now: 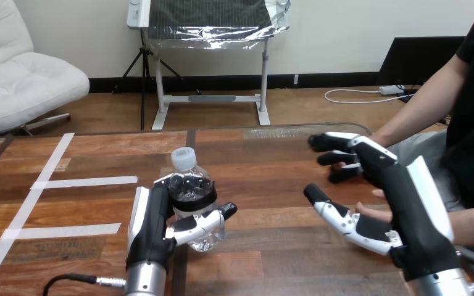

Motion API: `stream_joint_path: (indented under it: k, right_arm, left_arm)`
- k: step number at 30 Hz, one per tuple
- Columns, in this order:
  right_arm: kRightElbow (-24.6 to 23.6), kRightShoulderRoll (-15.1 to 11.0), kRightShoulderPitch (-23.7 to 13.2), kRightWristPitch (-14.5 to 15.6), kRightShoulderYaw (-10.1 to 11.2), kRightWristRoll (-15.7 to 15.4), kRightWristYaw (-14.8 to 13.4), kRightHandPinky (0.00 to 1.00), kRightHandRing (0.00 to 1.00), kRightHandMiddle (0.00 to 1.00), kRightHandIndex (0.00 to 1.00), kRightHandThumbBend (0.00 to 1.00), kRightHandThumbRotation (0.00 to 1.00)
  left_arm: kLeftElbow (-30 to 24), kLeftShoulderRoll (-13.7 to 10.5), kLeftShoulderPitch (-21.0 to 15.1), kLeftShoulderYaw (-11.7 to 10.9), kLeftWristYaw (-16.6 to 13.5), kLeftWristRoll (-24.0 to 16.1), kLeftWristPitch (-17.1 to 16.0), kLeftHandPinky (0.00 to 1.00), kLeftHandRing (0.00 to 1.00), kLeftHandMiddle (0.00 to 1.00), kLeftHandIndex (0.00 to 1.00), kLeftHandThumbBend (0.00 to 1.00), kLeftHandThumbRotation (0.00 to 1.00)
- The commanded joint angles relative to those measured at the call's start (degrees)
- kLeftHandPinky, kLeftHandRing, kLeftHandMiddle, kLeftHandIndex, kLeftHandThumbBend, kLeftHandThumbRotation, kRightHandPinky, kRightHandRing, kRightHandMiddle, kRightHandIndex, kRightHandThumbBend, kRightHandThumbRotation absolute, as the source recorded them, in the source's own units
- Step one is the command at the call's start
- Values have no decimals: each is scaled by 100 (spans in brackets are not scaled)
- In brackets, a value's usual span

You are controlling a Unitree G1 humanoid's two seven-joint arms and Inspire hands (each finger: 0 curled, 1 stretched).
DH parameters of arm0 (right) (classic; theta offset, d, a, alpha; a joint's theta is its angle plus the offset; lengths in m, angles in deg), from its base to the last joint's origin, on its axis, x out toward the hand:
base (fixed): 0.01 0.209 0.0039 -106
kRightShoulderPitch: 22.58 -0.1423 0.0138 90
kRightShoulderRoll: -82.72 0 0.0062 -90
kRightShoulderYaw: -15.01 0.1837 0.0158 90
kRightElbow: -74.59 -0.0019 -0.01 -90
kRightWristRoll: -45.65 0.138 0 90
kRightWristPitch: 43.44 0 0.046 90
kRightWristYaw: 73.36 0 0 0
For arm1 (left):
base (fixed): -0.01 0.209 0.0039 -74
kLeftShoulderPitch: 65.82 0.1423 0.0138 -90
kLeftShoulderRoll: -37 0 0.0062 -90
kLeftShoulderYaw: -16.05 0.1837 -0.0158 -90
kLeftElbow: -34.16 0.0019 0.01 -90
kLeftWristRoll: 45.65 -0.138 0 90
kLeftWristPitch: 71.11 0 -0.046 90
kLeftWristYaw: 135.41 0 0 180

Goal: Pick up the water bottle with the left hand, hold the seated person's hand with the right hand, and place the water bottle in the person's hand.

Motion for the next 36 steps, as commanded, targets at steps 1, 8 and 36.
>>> stream_joint_path:
  k: [1,8,36]
  right_arm:
    - [-525,-423,-363,216,424,-300,45,62,74,79,75,61,0]
    - [-740,-870,-363,608,685,-754,270,66,77,81,78,69,0]
    - [-1148,-2451,-637,2370,1179,-2029,1770,76,86,87,82,88,0]
  left_arm:
    - [-1278,151,-258,-3,88,185,-335,43,43,45,49,66,0]
    - [-1458,214,-155,-3,182,262,-295,43,43,45,49,66,0]
    - [-1674,320,19,-20,368,267,-346,44,43,45,48,67,0]
